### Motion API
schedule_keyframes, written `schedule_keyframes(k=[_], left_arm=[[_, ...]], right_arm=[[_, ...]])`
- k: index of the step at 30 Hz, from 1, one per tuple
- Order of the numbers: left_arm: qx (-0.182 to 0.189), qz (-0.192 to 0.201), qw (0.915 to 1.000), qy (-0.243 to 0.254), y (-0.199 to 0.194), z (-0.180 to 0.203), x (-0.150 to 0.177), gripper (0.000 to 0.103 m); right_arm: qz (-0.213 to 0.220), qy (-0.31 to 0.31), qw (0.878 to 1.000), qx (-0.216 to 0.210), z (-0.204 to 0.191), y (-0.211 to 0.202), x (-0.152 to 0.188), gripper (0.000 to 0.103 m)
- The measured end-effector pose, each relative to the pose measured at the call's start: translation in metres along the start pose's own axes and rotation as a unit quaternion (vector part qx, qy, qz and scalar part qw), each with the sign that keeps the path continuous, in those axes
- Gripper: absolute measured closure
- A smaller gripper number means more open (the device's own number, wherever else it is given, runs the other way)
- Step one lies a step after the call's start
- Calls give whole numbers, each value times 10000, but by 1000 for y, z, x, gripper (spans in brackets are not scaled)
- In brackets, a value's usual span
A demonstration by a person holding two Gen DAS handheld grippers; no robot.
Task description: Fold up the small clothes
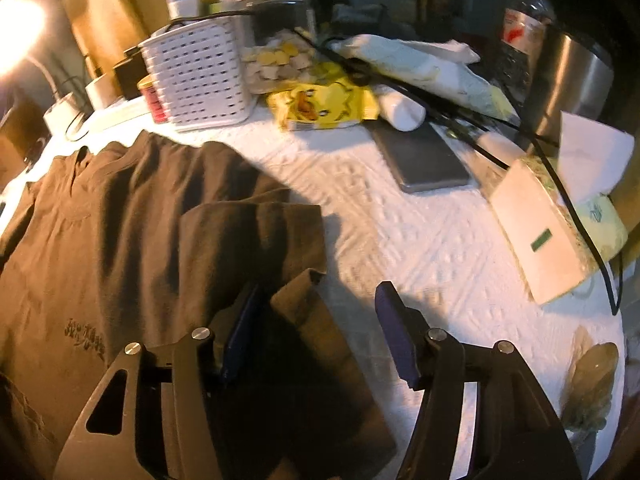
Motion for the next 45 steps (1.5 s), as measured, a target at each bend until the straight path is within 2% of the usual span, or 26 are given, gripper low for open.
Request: schedule_keyframes(k=[2, 4, 7, 20, 40, 42, 44, 45], left_arm=[[24, 26, 10000, -21, -3, -1, 1, 1], [39, 68, 10000, -22, -7, -1, 1, 1], [57, 133, 9999, -41, -14, -3, 2, 1], [90, 407, 9990, -134, -49, -20, 12, 1], [108, 414, 9981, -436, -75, -53, 29, 1], [102, 414, 9981, -435, -78, -53, 29, 1], [99, 421, 9982, -417, -80, -51, 29, 1], [95, 421, 9983, -404, -82, -49, 29, 1]], right_arm=[[15, 13, 10000, -94, -3, 0, -2, 54], [-6, -49, 9997, -237, -9, -1, -2, 90], [43, -163, 9996, -242, -17, -7, -1, 94], [620, -298, 9970, -348, -56, -63, -15, 94], [207, -360, 9961, -775, -131, -45, -8, 94], [218, -349, 9956, -848, -135, -47, -7, 84], [240, -330, 9941, -1010, -139, -52, -5, 61], [263, -346, 9932, -1078, -141, -56, -3, 59]])
Point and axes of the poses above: each gripper's, at about its wrist camera, not at the fingertips, and y roughly the way its jaws point, z to its right, x to its underside, the point moved 2 cm from there along y, roughly the way its jaws point, and after that the axes turned 14 degrees about x, right-handed, at the moved point
